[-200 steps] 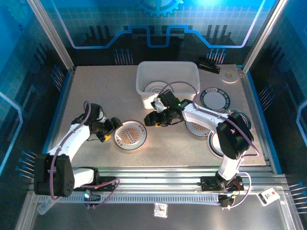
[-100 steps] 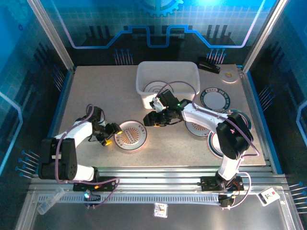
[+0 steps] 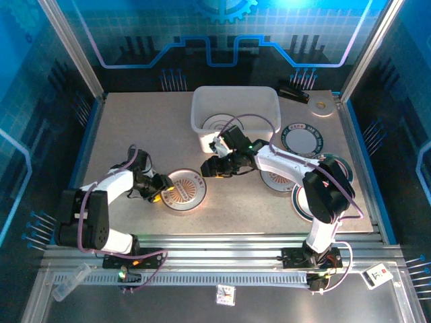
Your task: Place the plates into the plastic bin on the countertop
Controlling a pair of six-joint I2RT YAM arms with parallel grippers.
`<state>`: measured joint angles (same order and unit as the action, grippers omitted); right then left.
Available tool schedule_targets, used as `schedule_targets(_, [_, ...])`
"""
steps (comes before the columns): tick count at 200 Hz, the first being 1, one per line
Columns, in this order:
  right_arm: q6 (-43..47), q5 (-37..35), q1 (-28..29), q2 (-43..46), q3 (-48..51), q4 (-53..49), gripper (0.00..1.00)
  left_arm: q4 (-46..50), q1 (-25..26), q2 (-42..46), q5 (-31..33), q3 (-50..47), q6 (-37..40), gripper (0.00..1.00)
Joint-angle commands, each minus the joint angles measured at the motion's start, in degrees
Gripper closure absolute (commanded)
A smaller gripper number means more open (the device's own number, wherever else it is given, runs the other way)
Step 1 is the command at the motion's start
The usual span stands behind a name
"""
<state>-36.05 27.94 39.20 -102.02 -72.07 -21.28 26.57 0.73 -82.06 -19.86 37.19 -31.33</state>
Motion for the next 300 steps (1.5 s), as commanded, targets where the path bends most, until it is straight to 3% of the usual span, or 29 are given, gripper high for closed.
schedule_targets(1, [-0.5,1.3,-0.3,-0.6,0.7,1.4,0.49,-0.3,0.8,-1.5,0.7,1.0,1.1,0.48])
schedule_targets(82, [-1.1,-0.8,-1.0,4.5,3.9,2.6,0.49,1.9,1.5,-1.6,2.8,1.5,1.9,0.78])
schedule_targets(149, [-4.2,-0.7,-3.8,13.1,10.2,6.6,0.44,4.7,2.3,7.2,2.0,2.3,1.3,0.92])
schedule_targets(225, [-4.8,0.4,-7.0,17.9,11.8,6.8,0.34,11.7,2.0,19.7,5.4,8.2,3.3,1.0])
schedule_targets(300, [-2.0,0.9,-8.4,19.3,4.7,1.0,0.35,13.4,-3.6,18.7,4.7,18.3,4.4,1.0])
